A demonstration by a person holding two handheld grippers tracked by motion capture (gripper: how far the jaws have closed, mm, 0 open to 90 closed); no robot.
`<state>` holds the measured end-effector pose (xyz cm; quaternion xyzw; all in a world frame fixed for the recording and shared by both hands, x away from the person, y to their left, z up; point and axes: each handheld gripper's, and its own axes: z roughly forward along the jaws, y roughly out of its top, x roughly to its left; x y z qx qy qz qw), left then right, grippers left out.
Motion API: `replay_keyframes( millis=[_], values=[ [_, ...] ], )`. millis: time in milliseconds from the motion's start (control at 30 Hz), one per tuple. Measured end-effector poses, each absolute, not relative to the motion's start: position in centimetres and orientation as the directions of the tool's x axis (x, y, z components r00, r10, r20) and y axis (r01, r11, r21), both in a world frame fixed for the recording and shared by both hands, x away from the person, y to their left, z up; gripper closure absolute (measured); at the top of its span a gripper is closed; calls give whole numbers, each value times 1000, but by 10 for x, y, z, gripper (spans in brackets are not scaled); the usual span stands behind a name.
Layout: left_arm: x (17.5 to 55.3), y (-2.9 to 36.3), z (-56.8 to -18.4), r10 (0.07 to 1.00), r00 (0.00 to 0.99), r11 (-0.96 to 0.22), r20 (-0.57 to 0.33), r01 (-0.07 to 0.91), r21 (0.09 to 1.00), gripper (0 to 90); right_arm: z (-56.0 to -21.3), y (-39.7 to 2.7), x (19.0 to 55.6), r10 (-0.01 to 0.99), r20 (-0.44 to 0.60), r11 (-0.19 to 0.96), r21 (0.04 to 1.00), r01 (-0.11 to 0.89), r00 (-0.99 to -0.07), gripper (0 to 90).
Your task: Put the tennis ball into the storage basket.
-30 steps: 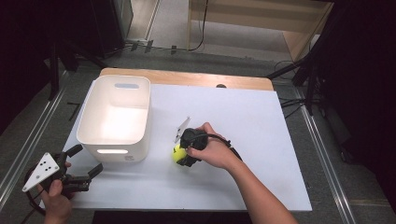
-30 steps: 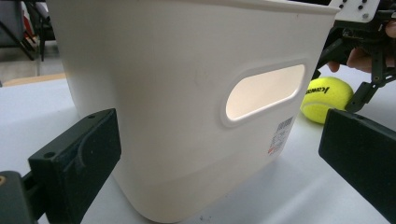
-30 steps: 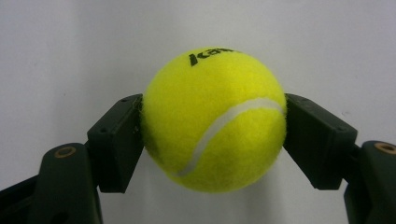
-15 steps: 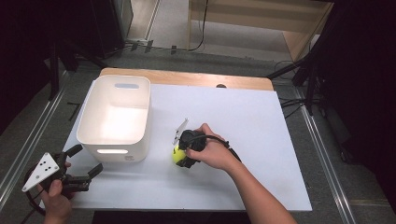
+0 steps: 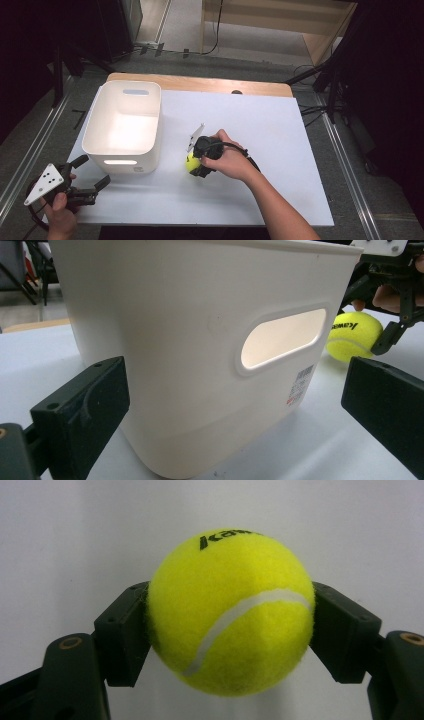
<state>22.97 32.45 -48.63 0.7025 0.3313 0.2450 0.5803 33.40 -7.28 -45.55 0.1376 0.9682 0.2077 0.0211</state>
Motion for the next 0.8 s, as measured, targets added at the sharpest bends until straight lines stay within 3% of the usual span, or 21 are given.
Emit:
replay_keyframes(
  millis=[800],
  values=[
    [230, 324, -486, 750, 660, -108, -40, 183, 977, 0, -433, -72, 337, 261, 10, 882, 403, 243, -965, 240]
  ],
)
